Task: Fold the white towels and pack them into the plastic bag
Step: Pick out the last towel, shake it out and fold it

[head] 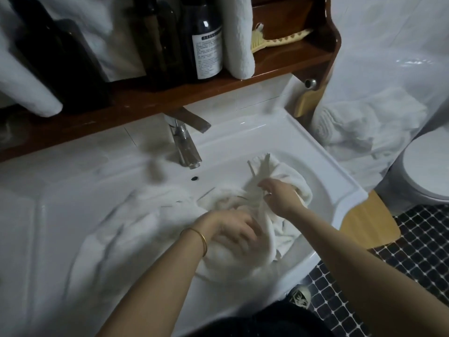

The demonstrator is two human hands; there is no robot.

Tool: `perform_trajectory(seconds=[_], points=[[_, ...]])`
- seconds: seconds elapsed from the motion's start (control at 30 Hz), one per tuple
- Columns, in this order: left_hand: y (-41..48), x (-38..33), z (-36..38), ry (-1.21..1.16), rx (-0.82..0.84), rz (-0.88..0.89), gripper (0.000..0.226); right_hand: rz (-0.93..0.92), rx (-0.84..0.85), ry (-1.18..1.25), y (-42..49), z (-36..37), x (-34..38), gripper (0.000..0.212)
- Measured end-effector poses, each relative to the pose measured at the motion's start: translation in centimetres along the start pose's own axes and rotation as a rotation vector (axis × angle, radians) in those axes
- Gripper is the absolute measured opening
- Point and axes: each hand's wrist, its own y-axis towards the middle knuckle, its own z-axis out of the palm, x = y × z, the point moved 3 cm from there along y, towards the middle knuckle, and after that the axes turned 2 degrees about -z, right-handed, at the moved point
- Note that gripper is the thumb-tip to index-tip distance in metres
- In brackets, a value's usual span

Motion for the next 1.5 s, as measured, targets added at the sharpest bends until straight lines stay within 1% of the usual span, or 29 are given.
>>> perform_trajectory(seconds=[0.03,0.1,0.13,0.17,0.27,0.43,0.5,0.57,0.63,0.67,0.73,0.77,0.8,0.87,0.93,0.97,1.03,1.1,1.13,1.17,1.2,1.23,1.27,1.3,1.33,1.37,1.4,1.47,1.5], points=[[0.1,0.5,-1.0,0.022,-0.171,-0.014,0.025,0.016,0.02,-0.017,0.0,0.0,-0.2,0.044],[0.0,1.9,-3.8,0.283,-0.649,-0.08,0.024,0.036,0.05,-0.027,-0.2,0.1,-0.4,0.044],[-0.2,2.7,-4.7,0.408,-0.801,-0.134,0.025,0.041,0.061,-0.024,-0.3,0.3,-0.4,0.044],[-0.2,3.5,-5.4,0.476,-0.873,-0.168,0.028,0.043,0.068,-0.017,-0.4,0.4,-0.3,0.044],[1.1,4.9,-6.2,0.517,-0.861,-0.208,0.033,0.047,0.072,0.012,-0.5,0.6,0.0,0.044],[4.2,5.7,-6.9,0.594,-0.822,-0.393,0.035,0.065,0.049,0.053,-0.7,1.2,-0.4,0.044],[4.8,6.2,-7.1,0.647,-0.825,-0.389,0.037,0.082,0.034,0.092,-0.8,1.4,-0.8,0.044],[4.5,5.3,-7.2,0.682,-0.867,-0.293,0.04,0.095,0.013,0.121,-0.7,1.4,-0.9,0.044],[3.4,2.5,-7.2,0.71,-0.95,-0.123,0.032,0.099,-0.036,0.165,-0.6,1.4,-0.8,0.044],[2.7,0.6,-7.2,0.682,-0.986,-0.006,0.027,0.094,-0.07,0.198,-0.4,1.2,-0.5,0.046],[0.9,-3.2,-6.9,0.5,-0.976,0.271,0.02,0.056,-0.122,0.286,0.0,0.6,0.5,0.051],[-0.2,-5.1,-6.7,0.411,-0.932,0.405,0.018,0.025,-0.15,0.352,0.3,0.0,1.0,0.047],[-1.3,-6.7,-6.5,0.371,-0.893,0.511,0.019,0.005,-0.185,0.416,0.5,-0.6,1.4,0.038],[-3.4,-9.0,-6.5,0.358,-0.882,0.622,0.023,0.01,-0.275,0.486,0.7,-2.6,1.6,0.02],[-4.7,-9.8,-7.1,0.344,-0.938,0.617,0.018,0.029,-0.365,0.548,0.2,-5.1,1.0,0.02],[-4.6,-9.4,-7.7,0.342,-0.95,0.557,0.015,0.049,-0.4,0.57,0.1,-6.1,0.6,0.02],[-4.3,-8.2,-8.0,0.397,-0.927,0.373,0.015,0.09,-0.479,0.567,-0.5,-8.8,-0.3,0.018],[-4.1,-7.3,-7.9,0.484,-0.922,0.222,0.016,0.212,-0.585,0.557,-1.1,-11.5,-1.9,0.018],[-4.3,-7.3,-7.8,0.478,-0.954,0.191,0.018,0.296,-0.641,0.537,-1.5,-12.8,-2.8,0.021],[-4.8,-7.9,-7.7,0.43,-0.997,0.204,0.019,0.361,-0.677,0.481,-2.0,-14.0,-3.6,0.028],[-5.2,-8.9,-7.7,0.368,-1.03,0.262,0.019,0.371,-0.659,0.399,-2.5,-14.7,-3.8,0.038],[-5.6,-10.4,-7.4,0.325,-1.038,0.349,0.018,0.304,-0.591,0.35,-3.0,-14.9,-3.5,0.049],[-5.9,-12.3,-7.0,0.311,-1.009,0.449,0.017,0.189,-0.501,0.361,-3.4,-14.7,-2.7,0.06],[-6.2,-14.3,-6.3,0.313,-0.946,0.549,0.015,0.075,-0.416,0.416,-3.8,-14.1,-1.6,0.065],[-6.6,-16.2,-5.2,0.319,-0.874,0.631,0.013,-0.025,-0.369,0.483,-4.2,-13.5,-0.6,0.059],[-7.0,-17.7,-4.2,0.316,-0.828,0.686,0.015,-0.091,-0.359,0.531,-4.5,-13.1,0.1,0.043],[-7.2,-18.6,-3.6,0.29,-0.809,0.722,0.016,-0.107,-0.369,0.561,-4.5,-12.9,0.1,0.027],[-7.1,-18.4,-3.2,0.243,-0.822,0.707,0.012,-0.045,-0.427,0.55,-4.4,-13.6,-1.0,0.017],[-6.8,-17.5,-3.3,0.258,-0.824,0.646,0.012,0.018,-0.477,0.559,-4.4,-14.2,-2.0,0.012]])
